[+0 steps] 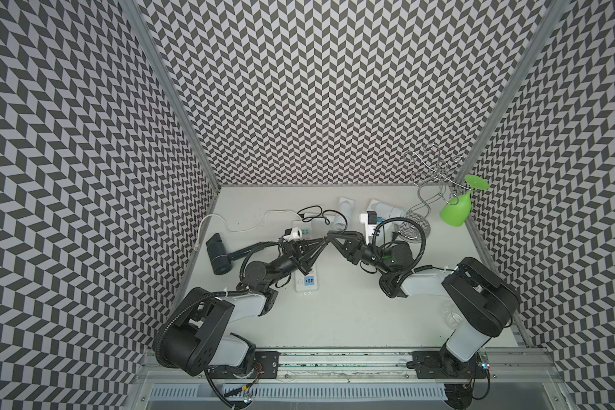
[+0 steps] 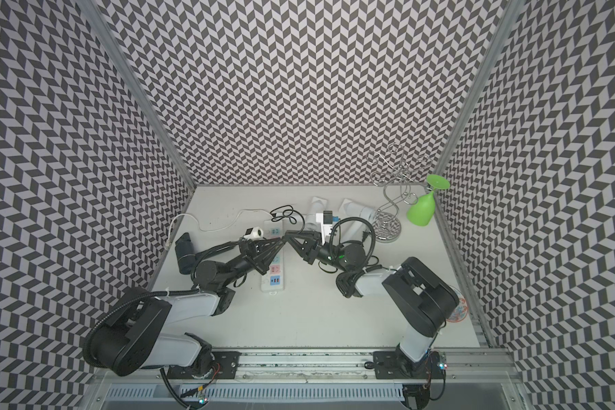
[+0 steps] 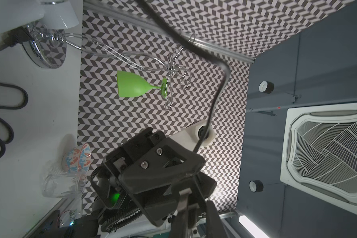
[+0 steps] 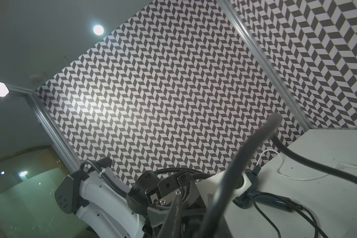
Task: Charge the blow dryers
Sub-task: Pick up the plug from the center of the board.
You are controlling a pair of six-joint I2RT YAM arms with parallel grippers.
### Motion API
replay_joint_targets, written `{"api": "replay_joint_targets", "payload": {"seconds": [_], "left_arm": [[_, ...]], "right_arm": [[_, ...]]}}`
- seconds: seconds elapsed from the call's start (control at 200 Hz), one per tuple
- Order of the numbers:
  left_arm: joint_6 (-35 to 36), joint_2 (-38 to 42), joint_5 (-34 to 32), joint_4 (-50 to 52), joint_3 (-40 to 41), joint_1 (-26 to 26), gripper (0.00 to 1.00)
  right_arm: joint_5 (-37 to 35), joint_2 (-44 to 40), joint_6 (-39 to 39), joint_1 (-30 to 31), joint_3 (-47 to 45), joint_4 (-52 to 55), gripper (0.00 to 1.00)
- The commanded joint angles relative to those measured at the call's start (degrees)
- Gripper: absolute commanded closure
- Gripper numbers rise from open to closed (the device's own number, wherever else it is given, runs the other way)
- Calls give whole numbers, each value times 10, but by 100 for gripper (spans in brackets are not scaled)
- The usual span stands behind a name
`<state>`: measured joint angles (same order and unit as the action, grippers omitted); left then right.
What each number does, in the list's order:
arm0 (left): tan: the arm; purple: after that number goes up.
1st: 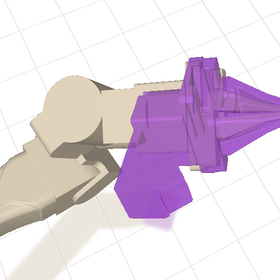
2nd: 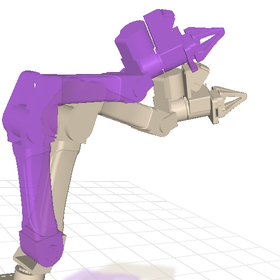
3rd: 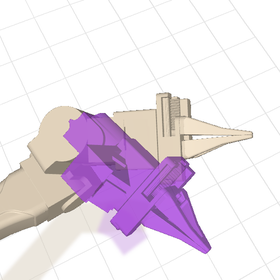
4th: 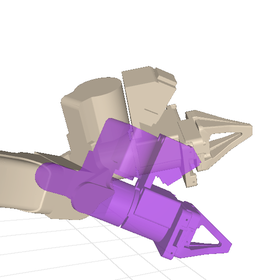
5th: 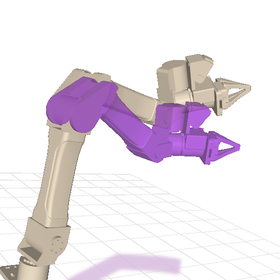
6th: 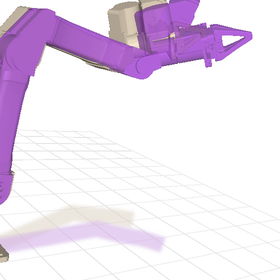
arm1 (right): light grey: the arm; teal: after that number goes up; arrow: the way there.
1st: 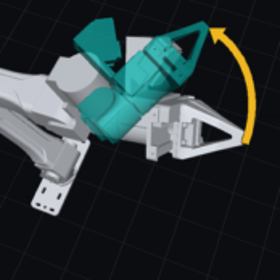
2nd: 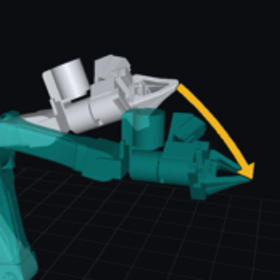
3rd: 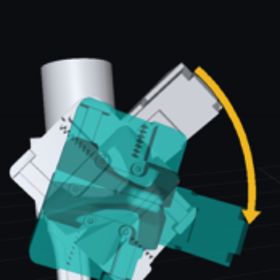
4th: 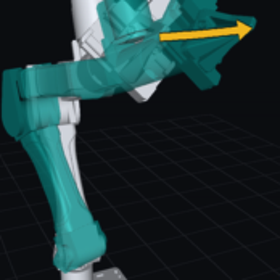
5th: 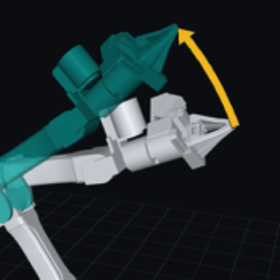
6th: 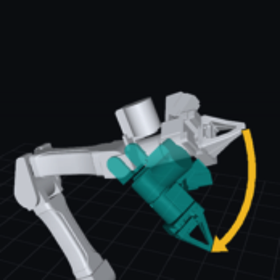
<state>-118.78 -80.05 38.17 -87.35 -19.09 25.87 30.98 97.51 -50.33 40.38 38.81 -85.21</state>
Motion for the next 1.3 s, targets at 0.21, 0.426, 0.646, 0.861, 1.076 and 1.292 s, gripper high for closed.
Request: {"api": "replay_joint_targets", "payload": {"seconds": [0.21,0.426,0.646,0.861,1.076,1.292], "left_arm": [[-21,-10,7,-188,-6,0,100],[21,-16,22,-187,-9,-14,100],[156,-26,59,-188,-5,-51,100],[293,-40,91,-187,-13,-52,100],[338,-32,98,-166,-14,-60,100],[116,-33,124,-187,-30,-82,100]], "right_arm": [[11,-9,-15,6,7,-227,90],[-2,-18,-69,-2,-9,-226,54],[97,-32,-203,-43,15,-36,1],[145,-75,-181,-45,38,207,1],[168,-131,-70,-44,86,431,1],[120,-225,202,-45,27,447,4]]}}
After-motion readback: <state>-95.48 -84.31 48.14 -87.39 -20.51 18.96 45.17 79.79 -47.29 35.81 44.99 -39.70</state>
